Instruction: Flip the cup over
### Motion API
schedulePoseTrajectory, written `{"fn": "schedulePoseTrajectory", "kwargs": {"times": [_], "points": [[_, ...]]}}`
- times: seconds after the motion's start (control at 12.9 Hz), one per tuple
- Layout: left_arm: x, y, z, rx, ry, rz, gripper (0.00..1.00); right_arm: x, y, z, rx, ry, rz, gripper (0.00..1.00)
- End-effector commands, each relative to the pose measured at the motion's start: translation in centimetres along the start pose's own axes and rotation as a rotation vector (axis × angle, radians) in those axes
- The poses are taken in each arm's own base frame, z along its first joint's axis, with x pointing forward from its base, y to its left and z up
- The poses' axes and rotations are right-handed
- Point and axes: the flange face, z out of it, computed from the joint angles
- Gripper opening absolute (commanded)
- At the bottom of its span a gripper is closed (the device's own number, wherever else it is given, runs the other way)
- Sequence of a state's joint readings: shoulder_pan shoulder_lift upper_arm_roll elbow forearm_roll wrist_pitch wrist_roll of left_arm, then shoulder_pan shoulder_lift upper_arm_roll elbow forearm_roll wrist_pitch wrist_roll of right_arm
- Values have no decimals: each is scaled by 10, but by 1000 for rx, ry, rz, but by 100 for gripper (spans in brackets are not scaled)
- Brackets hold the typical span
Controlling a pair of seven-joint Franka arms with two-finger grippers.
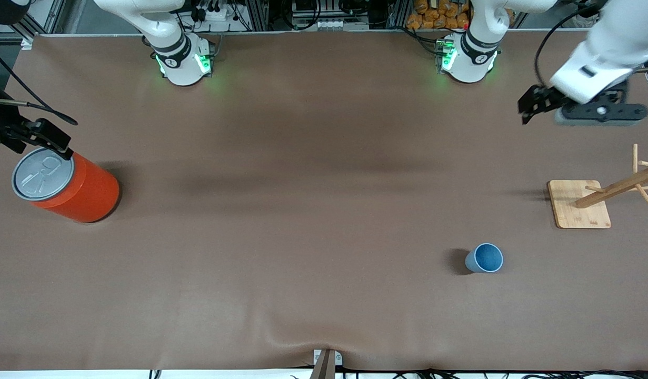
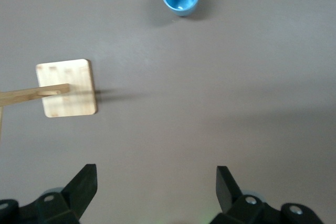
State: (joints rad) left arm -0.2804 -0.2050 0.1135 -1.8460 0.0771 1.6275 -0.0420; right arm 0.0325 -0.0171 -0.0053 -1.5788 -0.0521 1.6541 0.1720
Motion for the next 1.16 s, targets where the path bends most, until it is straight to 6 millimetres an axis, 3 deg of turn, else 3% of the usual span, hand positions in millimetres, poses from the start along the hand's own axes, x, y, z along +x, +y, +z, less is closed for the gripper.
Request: {"fn": "schedulePoseTrajectory", "kwargs": {"times": [0.0, 0.23, 0.54, 0.7, 0.85, 1.09], "points": [[38, -21, -43, -64, -24, 12, 100, -9, -2, -8, -18, -11, -21, 100], [43, -22, -63, -56, -33, 10, 100, -8, -1, -7, -17, -13, -18, 100], [40, 7, -68, -46, -30, -43, 100, -8, -1, -7, -14, -13, -19, 100], [40, 7, -68, -43, -30, -70, 100, -8, 1, -7, -13, -14, -14, 100], [37, -11, -70, -44, -27, -97, 100, -8, 3, -6, -13, -14, -13, 100], [38, -8, -66, -45, -35, -88, 100, -8, 1, -7, -12, -14, -43, 100]]}}
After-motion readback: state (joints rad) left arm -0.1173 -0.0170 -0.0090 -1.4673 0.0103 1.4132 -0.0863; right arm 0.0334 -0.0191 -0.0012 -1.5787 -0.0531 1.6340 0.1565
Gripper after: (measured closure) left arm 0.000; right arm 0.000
